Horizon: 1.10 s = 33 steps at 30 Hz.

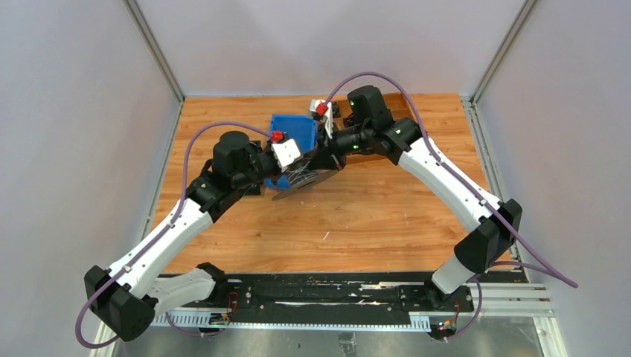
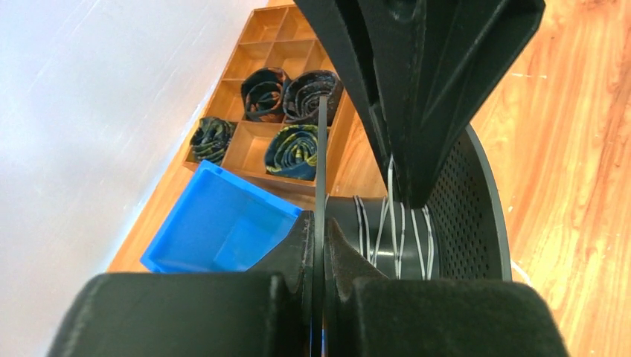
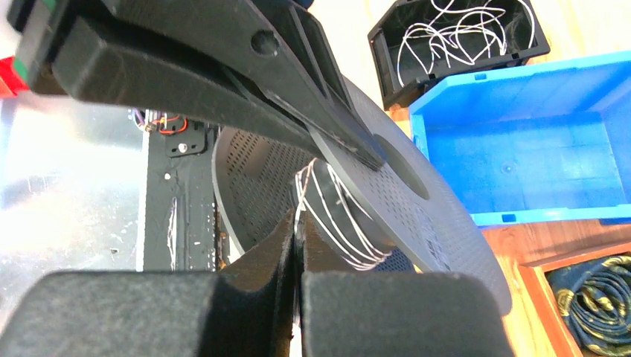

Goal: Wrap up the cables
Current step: Wrap the cable around the cable reel.

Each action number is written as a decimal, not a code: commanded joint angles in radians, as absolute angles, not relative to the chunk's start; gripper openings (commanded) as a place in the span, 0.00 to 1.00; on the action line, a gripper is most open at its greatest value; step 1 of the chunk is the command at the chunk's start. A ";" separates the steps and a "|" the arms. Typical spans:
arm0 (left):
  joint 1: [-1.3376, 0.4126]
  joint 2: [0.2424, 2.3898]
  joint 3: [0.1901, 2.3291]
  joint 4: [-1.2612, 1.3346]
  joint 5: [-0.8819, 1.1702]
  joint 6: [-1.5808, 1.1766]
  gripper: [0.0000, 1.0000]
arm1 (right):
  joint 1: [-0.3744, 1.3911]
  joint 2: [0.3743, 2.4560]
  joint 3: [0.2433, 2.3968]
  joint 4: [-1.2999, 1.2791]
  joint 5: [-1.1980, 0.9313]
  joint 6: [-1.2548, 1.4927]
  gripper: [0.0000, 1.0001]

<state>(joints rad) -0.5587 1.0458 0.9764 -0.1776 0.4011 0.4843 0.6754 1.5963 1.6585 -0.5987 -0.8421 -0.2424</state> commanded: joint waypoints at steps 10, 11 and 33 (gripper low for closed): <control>-0.515 1.025 1.023 -0.155 0.544 0.373 0.00 | 0.584 1.514 1.568 -0.671 -0.949 -0.481 0.01; -0.514 1.026 1.024 -0.155 0.556 0.369 0.00 | 0.580 1.509 1.559 -0.673 -0.953 -0.492 0.01; -0.475 1.048 1.055 -0.157 0.780 0.320 0.00 | 0.535 1.519 1.514 -0.786 -1.067 -0.809 0.00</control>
<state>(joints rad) -0.4885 1.0527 1.0149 -0.2188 0.7311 0.3401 0.5610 1.5276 1.5414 -0.7532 -1.0306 -0.7475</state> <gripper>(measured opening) 0.042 0.008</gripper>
